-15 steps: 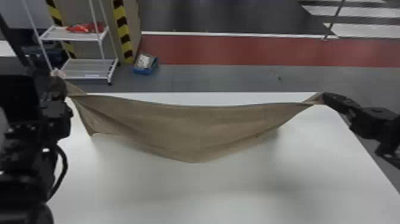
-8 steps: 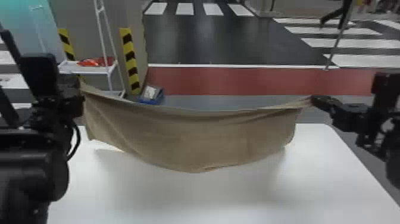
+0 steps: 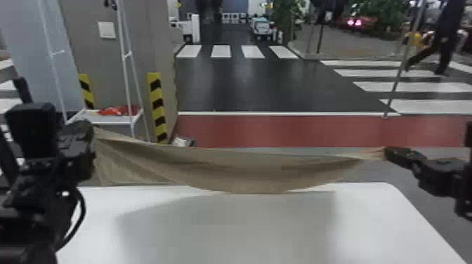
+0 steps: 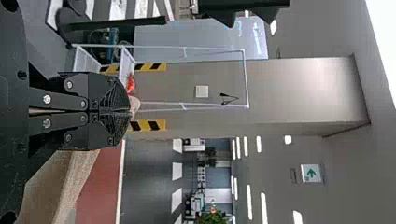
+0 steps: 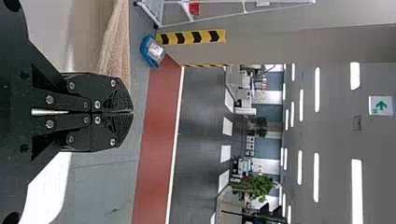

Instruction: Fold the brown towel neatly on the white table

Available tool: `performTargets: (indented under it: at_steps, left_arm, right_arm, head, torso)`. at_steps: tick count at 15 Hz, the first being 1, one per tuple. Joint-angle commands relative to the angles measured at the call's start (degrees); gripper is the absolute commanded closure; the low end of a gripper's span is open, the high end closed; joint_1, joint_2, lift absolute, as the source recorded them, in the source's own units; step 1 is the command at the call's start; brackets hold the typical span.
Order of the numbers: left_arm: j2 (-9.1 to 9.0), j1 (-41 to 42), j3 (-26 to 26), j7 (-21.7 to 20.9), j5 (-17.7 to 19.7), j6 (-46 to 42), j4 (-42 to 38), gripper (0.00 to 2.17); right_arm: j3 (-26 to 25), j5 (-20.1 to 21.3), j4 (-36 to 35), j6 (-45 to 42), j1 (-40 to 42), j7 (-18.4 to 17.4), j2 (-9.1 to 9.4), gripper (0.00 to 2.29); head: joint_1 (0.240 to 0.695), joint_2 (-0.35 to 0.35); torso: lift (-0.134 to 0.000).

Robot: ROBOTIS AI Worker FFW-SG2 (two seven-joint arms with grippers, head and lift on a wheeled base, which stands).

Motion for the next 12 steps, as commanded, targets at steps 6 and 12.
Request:
performTargets:
  at_steps: [6,12]
  left_arm:
    - [-4.04,25.6,-0.8,4.8,-0.2,-1.4,-7.0,1.16]
    - [-5.18,37.3,-7.2,12.0,-5.8,4.6,-20.4,1.16]
  right_arm:
    - [-5.7,-3.3,-5.1,-9.0,20.9,6.0,-0.62,1.3]
    - [-15.7,-11.1,-13.8,-9.6,34.0,12.7,-0.1,1.3]
  head:
    - [0.682,-0.045]
    - [0.695,-0.086]
  torso:
    - [-0.119]
    - [-0.119]
